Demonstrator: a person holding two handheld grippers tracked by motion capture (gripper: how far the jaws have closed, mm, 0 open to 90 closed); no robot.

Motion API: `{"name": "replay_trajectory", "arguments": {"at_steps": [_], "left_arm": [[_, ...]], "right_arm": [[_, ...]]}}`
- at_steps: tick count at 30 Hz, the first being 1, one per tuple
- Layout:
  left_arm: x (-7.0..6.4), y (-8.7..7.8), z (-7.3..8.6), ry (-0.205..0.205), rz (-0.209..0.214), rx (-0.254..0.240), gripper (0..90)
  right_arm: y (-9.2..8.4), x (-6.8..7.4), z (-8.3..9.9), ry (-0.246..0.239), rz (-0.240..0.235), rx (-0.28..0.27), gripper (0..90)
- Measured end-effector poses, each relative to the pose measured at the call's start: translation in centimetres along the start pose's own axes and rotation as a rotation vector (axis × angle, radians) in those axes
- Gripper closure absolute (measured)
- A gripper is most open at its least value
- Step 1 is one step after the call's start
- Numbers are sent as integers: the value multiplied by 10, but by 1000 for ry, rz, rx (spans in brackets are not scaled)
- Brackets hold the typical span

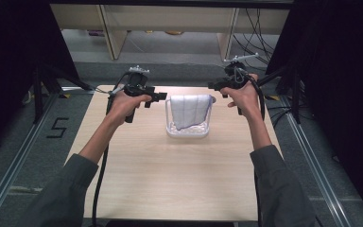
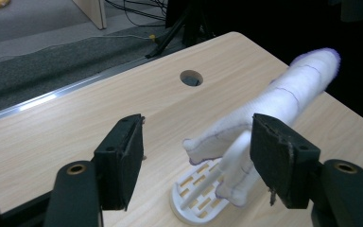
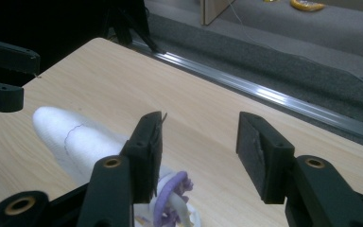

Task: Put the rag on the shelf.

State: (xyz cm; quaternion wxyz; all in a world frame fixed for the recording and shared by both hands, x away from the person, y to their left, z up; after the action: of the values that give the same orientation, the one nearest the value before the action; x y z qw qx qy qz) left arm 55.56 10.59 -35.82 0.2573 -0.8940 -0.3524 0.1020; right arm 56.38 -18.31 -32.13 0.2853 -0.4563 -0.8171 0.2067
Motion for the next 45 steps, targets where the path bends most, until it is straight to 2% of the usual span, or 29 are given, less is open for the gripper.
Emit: {"name": "replay_trajectory", "arguments": {"at_steps": [2, 3, 4, 7, 8, 11, 15, 16, 18, 21, 22, 23, 26, 29, 33, 34, 35, 37, 38, 42, 43, 45], "left_arm": [[-3, -4, 3, 1, 2, -12, 357], [-3, -4, 3, 1, 2, -12, 356], [-5, -7, 6, 19, 8, -8, 356], [-5, -10, 9, 20, 6, -17, 349], [-7, -11, 10, 6, 7, -24, 349], [-10, -15, 14, 12, 19, -33, 356], [-18, -20, 21, 31, 46, -30, 354], [-21, -21, 22, 34, 37, -32, 351], [-26, -23, 26, 32, 55, -45, 346], [-31, -26, 31, 41, 62, -49, 336], [-34, -27, 34, 37, 63, -58, 336], [-34, -28, 36, 36, 72, -56, 333], [-39, -32, 41, 36, 76, -65, 322], [-42, -35, 42, 36, 76, -72, 316], [-48, -40, 45, 48, 87, -80, 306], [-51, -43, 47, 56, 87, -85, 306], [-51, -43, 47, 56, 87, -85, 304], [-54, -45, 49, 59, 95, -88, 304], [-56, -46, 52, 65, 99, -89, 300], [-61, -49, 56, 67, 107, -94, 296], [-63, -50, 58, 66, 100, -95, 295], [-65, -50, 61, 69, 111, -96, 295]], "right_arm": [[-4, 1, 2, -14, -19, -17, 492], [-4, 1, 2, -14, -19, -17, 492], [-7, 3, 4, -26, -2, -26, 471], [-11, 6, 7, -43, -4, -36, 467], [-14, 9, 10, -52, -17, -45, 463], [-19, 15, 15, -57, -23, -47, 459], [-22, 21, 19, -65, -37, -55, 447], [-23, 22, 19, -89, -38, -56, 442], [-25, 25, 22, -96, -38, -63, 441], [-28, 28, 28, -95, -50, -58, 431], [-29, 28, 29, -107, -47, -69, 431], [-30, 30, 33, -91, -53, -65, 430], [-33, 30, 39, -109, -68, -84, 428], [-37, 31, 45, -102, -60, -75, 416], [-40, 31, 51, -96, -77, -84, 402], [-40, 30, 53, -107, -86, -103, 400], [-41, 30, 55, -98, -86, -95, 396], [-42, 27, 56, -116, -79, -98, 395], [-43, 27, 61, -89, -92, -103, 390], [-46, 26, 66, -79, -100, -107, 385], [-47, 24, 69, -92, -100, -102, 383], [-48, 25, 75, -74, -104, -99, 379]]}}
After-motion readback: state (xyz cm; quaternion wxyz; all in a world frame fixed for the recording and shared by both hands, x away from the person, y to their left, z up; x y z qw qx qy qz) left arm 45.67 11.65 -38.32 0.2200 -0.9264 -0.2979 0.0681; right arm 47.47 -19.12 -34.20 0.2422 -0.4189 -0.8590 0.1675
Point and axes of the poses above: each handheld gripper's, and its own axes: y roughly forward along the jaws, z roughly out of its underside, x roughly to its left, the point moved 3 cm from there along y, roughly forward along the jaws, and after that the axes turned 12 degrees about y, right-handed, at the moved point
